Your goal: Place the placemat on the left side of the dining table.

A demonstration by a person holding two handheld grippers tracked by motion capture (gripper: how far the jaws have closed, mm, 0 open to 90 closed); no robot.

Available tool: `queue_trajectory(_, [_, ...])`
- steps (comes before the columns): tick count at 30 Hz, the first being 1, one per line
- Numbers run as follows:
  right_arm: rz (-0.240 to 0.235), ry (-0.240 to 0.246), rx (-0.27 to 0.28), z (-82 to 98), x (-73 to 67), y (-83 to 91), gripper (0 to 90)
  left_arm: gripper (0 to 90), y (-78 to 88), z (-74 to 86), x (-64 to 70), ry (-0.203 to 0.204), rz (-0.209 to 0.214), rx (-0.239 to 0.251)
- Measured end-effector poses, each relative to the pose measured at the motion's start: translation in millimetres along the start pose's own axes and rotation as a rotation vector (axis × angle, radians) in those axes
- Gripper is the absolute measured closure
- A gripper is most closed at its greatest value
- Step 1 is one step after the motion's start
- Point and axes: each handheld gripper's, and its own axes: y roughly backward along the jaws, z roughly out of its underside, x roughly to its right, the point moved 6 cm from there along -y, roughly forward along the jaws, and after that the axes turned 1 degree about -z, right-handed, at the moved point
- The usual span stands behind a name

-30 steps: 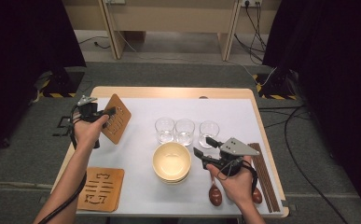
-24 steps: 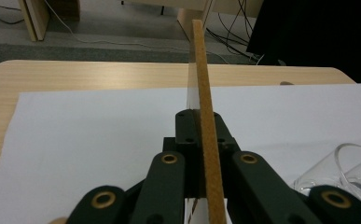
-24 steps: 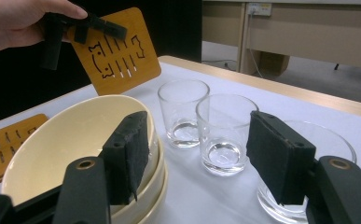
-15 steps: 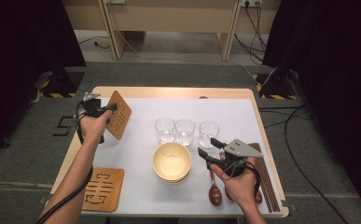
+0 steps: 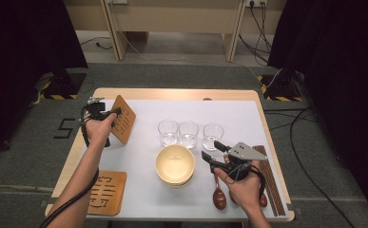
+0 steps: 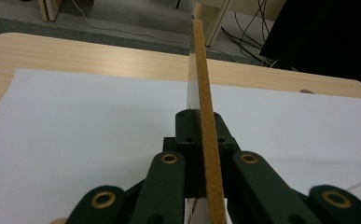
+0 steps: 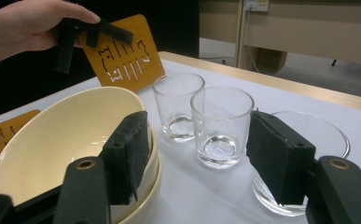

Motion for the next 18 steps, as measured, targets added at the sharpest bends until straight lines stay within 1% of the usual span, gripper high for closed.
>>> queue_trajectory(2, [-0.001,0.001,0.002,-0.3,-0.2,0.1,39.4,85.7,-2.3,1.7,1.1,0.005,0.005,-0.004])
queue_trajectory(6, [-0.005,-0.002,0.005,-0.3,-0.5,0.2,39.3,85.7,-4.0,1.2,1.2,0.011,0.0,-0.006])
queue_trajectory(9, [-0.01,-0.007,0.004,0.4,-1.0,0.1,39.3,85.3,-5.0,1.1,-0.7,0.03,-0.007,-0.011])
queue_trajectory(13, [-0.015,-0.007,0.005,0.2,-2.3,0.2,39.1,83.0,-7.8,3.7,-8.6,0.053,-0.03,-0.033])
queue_trajectory(18, [-0.016,-0.012,0.007,0.8,-1.5,0.2,39.1,79.1,-8.7,7.4,-24.0,0.086,-0.046,-0.046])
